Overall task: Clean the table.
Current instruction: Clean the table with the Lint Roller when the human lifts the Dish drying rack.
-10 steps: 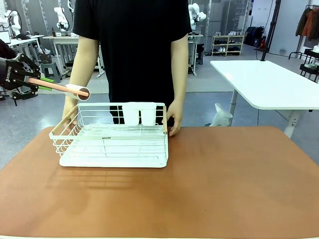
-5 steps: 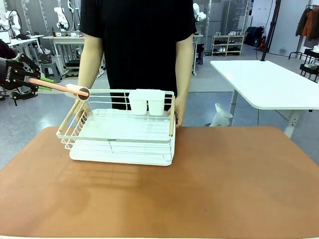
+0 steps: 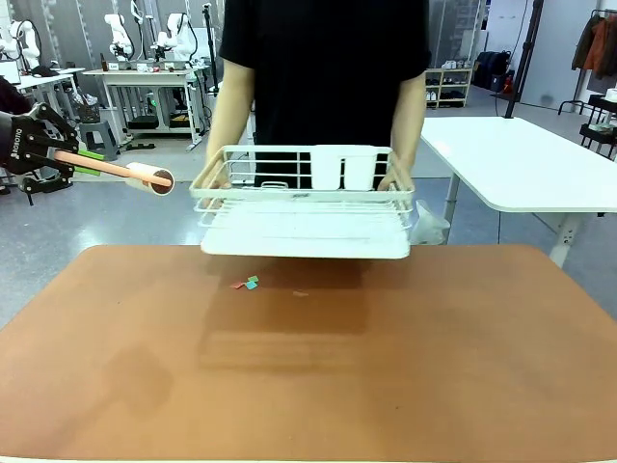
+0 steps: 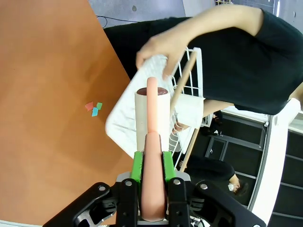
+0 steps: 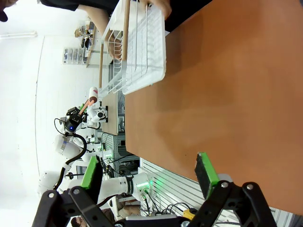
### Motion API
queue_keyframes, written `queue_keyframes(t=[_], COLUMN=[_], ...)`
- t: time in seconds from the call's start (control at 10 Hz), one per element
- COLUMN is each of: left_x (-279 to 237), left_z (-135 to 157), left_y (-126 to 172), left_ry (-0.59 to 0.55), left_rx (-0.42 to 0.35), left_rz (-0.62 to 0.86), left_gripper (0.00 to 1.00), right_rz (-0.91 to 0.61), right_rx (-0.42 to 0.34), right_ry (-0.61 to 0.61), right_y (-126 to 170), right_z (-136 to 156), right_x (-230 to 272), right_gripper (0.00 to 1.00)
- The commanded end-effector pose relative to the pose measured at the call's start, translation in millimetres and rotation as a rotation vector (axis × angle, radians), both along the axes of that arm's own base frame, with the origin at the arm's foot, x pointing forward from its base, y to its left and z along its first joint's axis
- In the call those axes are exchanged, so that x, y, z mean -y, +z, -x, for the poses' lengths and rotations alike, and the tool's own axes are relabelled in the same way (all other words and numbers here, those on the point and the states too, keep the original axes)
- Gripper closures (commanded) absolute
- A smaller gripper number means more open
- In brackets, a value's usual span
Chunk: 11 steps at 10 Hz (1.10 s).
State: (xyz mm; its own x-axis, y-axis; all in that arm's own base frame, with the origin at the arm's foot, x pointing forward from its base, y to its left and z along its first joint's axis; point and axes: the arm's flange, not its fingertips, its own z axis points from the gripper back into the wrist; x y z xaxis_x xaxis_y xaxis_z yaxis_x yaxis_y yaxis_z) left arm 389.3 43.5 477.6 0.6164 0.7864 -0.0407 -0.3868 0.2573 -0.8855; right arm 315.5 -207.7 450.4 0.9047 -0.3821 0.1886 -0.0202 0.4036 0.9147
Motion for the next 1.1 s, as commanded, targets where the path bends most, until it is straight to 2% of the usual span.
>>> queue_keyframes(t=[0.0,0.5,0.6,0.7,0.8,0.9,1.0], left_x=[1,1,0,-5,-10,-13,-14], left_z=[0,0,0,2,2,-8,-24], left_y=[1,1,0,17,44,60,73], left_ry=[0.001,0.001,0.000,-0.042,-0.123,-0.137,-0.165], left_rx=[0.002,0.002,0.000,0.034,0.022,-0.022,-0.109], left_rz=[0.001,0.001,0.000,-0.144,-0.348,-0.423,-0.454], left_gripper=[1.00,1.00,0.79,0.79,0.79,0.79,0.79], right_rz=[-0.008,-0.008,-0.008,-0.008,-0.008,-0.008,-0.008], right_rx=[0.011,0.011,0.011,0.011,0.011,0.011,0.011], right_ry=[-0.002,-0.002,-0.002,-0.002,-0.002,-0.002,-0.002], right_y=[4,4,4,4,4,4,4], right_z=[2,2,2,2,2,2,2], right_x=[-1,-1,-1,-1,-1,-1,-1], right_gripper=[0.00,0.00,0.00,0.00,0.00,0.00,0.00])
